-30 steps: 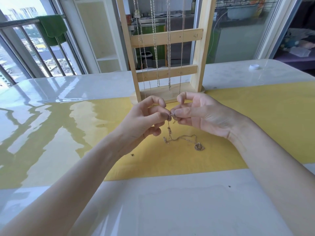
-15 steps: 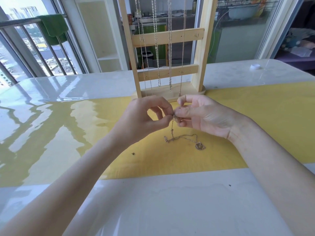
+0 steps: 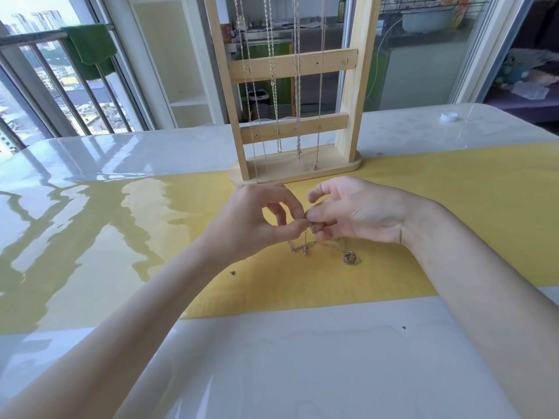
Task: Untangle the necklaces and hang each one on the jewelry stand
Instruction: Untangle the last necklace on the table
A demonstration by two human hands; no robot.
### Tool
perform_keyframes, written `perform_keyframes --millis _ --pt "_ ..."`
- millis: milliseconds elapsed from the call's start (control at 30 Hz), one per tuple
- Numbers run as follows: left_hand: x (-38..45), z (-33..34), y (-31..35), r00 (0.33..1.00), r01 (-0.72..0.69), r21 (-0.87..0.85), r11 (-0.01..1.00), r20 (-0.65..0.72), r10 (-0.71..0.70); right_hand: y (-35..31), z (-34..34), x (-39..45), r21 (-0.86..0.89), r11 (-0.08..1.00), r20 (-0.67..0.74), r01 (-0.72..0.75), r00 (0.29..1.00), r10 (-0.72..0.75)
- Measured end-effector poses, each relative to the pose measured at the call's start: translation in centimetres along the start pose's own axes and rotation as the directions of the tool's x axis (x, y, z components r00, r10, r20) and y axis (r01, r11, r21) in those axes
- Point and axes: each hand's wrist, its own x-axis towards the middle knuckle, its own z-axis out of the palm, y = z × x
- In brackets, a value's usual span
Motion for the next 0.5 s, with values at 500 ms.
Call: perform_keyframes --millis 500 --pt "-0.3 1.2 -1.0 0.933 -0.124 0.093 0.988 -0.328 0.148 0.2 1.6 0.7 0.419 0.906 -0.122 0.064 0.992 -0.014"
